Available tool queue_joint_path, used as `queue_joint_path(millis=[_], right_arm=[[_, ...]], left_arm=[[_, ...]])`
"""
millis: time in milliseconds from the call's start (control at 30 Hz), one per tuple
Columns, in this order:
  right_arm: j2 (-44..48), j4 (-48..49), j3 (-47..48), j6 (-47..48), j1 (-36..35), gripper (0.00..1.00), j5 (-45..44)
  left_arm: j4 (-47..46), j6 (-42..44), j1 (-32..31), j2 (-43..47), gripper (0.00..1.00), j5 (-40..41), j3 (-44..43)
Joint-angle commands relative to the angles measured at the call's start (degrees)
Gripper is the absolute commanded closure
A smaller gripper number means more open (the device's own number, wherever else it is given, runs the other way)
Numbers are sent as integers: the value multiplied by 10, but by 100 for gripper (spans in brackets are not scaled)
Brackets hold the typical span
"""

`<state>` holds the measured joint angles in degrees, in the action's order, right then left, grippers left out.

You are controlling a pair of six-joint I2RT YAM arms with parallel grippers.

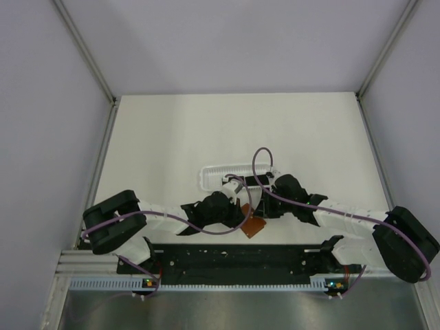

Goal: Put the credit cards into the card holder
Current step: Close the card holder at the center of the board.

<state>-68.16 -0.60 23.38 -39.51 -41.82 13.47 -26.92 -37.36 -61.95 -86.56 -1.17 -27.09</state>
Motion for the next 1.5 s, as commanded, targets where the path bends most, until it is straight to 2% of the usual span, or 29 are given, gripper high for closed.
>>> queue_joint_path(millis=[0, 300, 433, 867, 1467], right_arm=[[-3, 23, 28, 6, 2, 81, 10], [56, -18, 33, 7, 2, 81, -47], [48, -30, 39, 9, 2, 81, -65], [-14, 16, 43, 13, 2, 82, -21], [-29, 21, 41, 17, 2, 83, 9]], left_arm=[[11, 4, -2, -16, 100, -8, -4], [10, 4, -1, -15, 100, -6, -2], [10, 3, -1, -16, 100, -7, -3], [10, 2, -1, -14, 100, -4, -3], [8, 0, -2, -20, 100, -6, -3]])
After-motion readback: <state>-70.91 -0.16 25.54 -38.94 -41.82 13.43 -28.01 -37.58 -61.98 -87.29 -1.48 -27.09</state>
